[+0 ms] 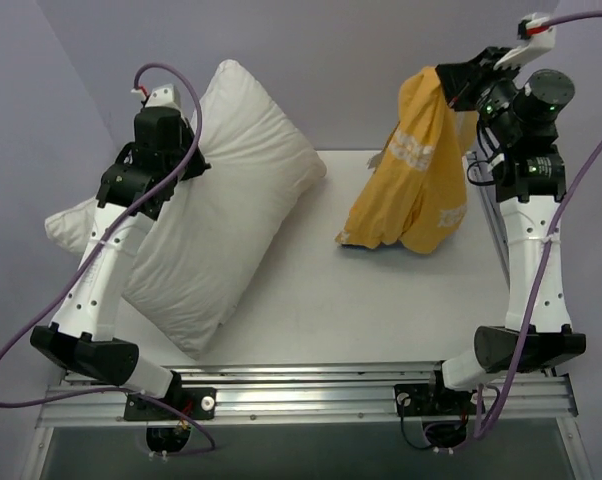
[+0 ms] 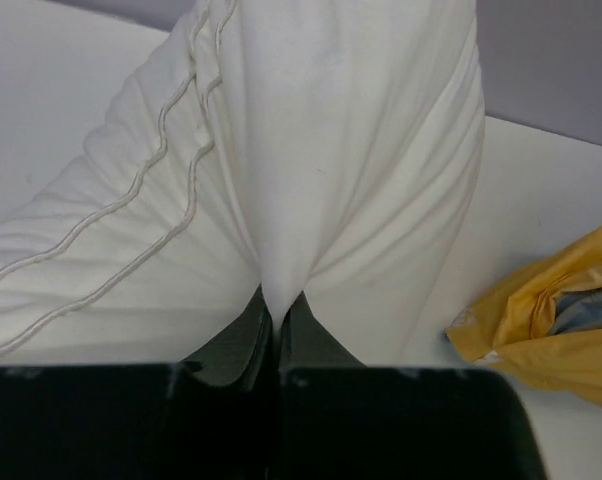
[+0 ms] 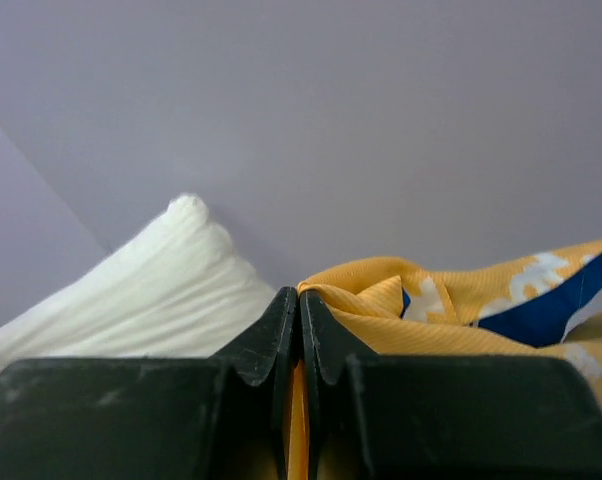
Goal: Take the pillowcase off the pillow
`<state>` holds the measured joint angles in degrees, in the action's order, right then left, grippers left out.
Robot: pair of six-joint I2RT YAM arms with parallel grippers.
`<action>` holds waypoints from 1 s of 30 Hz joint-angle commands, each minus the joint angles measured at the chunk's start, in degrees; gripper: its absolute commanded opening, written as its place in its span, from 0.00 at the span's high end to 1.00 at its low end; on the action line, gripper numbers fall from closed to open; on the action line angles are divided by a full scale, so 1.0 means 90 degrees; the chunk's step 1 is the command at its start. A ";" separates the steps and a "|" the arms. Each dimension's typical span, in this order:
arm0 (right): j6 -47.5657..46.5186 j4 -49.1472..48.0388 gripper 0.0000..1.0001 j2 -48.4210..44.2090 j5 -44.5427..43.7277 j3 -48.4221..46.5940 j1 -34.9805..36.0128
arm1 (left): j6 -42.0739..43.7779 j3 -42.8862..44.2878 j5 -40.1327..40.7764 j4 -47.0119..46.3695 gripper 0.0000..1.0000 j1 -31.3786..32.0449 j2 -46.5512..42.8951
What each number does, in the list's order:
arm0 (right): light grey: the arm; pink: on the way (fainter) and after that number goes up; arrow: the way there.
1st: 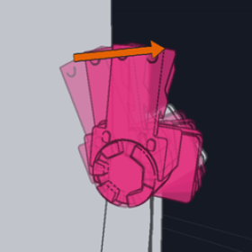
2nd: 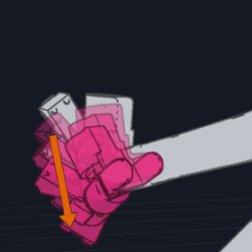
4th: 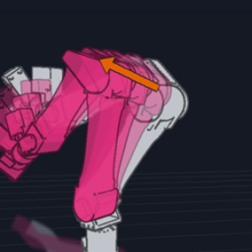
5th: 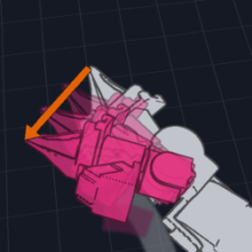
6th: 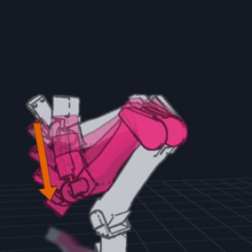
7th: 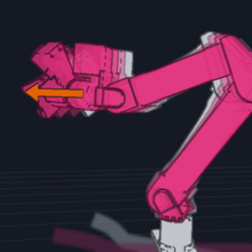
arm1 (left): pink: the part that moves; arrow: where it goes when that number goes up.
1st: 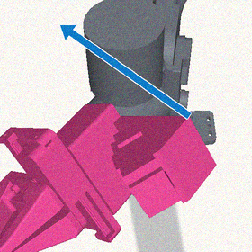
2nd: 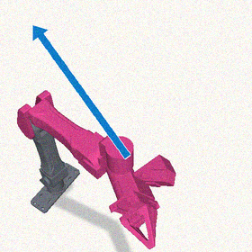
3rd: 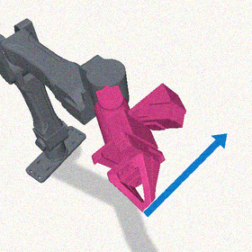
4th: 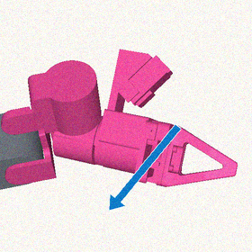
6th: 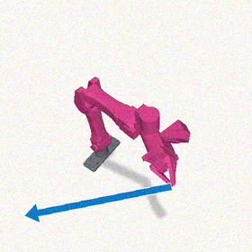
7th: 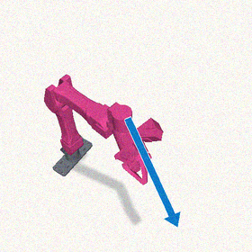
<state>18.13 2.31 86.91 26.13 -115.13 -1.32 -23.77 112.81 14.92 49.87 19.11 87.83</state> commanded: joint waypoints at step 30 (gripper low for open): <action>-0.1203 0.3162 0.00 -0.2419 -0.5559 0.0988 0.0928 | 0.1996 0.0772 0.1885 0.0543 0.06 -0.0640 -0.2942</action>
<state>12.88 26.30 66.92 -13.85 -102.74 7.18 -13.02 113.06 24.64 49.52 12.40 62.78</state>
